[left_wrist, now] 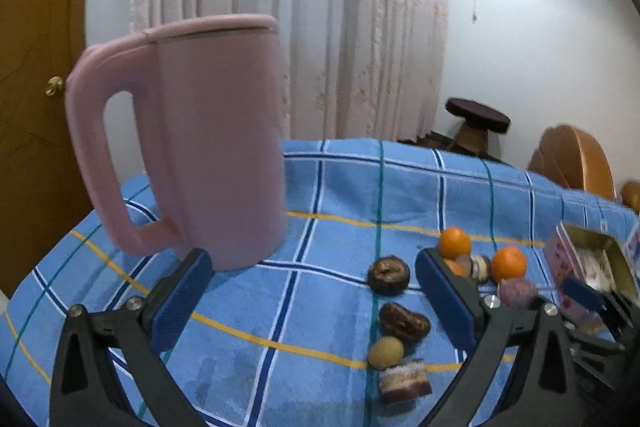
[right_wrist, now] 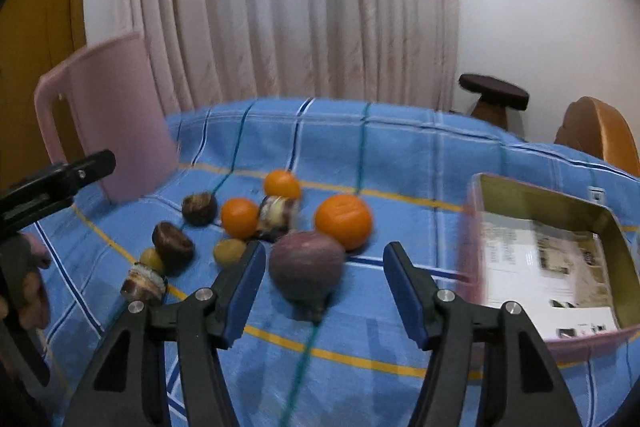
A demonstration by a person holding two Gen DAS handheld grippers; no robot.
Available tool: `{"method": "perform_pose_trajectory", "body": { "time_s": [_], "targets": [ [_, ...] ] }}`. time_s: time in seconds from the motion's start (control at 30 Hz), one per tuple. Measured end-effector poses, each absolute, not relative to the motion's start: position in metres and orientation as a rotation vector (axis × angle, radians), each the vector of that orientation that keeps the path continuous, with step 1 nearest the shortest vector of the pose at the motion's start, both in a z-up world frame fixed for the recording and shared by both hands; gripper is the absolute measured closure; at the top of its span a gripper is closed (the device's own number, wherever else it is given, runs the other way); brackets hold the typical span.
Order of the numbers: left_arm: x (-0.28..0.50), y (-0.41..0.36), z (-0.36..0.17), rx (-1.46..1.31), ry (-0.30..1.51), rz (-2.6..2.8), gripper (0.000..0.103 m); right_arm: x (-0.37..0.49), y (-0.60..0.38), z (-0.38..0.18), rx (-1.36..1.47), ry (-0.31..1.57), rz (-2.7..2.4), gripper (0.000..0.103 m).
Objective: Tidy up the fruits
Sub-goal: 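Grasp the purple fruit with the right tool while the left tool grasps the cake roll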
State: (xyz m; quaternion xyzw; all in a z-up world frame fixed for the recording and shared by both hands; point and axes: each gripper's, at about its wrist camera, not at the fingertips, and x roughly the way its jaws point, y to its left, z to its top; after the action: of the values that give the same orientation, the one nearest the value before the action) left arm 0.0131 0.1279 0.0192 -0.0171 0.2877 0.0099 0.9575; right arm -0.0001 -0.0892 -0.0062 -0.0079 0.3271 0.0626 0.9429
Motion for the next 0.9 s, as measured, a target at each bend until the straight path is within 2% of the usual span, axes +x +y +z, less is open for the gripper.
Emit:
{"method": "perform_pose_trajectory", "body": {
  "time_s": [0.2, 0.3, 0.57, 0.7, 0.77, 0.83, 0.9],
  "targets": [
    [0.008, 0.111, 0.016, 0.059, 0.61, -0.039, 0.0, 0.034, -0.075, -0.033, -0.006, 0.845, 0.106, 0.04],
    [0.005, 0.107, 0.013, 0.057, 0.65, -0.117, 0.0, 0.042, -0.075, -0.037, -0.002, 0.871, 0.112, 0.049],
    [-0.008, 0.087, -0.005, 0.115, 0.727, -0.249, 0.002, 0.024, -0.091, -0.025, 0.058, 0.822, 0.132, 0.049],
    [-0.004, 0.078, -0.021, 0.115, 0.799, -0.252, 0.015, -0.002, -0.102, -0.008, 0.054, 0.734, 0.111, 0.049],
    [0.0, 0.075, -0.028, 0.111, 0.831, -0.252, 0.035, -0.013, -0.106, -0.004, 0.051, 0.706, 0.118, 0.049],
    [0.004, 0.073, -0.036, 0.103, 0.87, -0.246, 0.044, -0.021, -0.11, -0.001, 0.044, 0.693, 0.116, 0.049],
    [0.006, 0.074, -0.043, 0.091, 0.892, -0.233, 0.046, -0.024, -0.111, 0.001, 0.032, 0.686, 0.115, 0.049]
  ]
}}
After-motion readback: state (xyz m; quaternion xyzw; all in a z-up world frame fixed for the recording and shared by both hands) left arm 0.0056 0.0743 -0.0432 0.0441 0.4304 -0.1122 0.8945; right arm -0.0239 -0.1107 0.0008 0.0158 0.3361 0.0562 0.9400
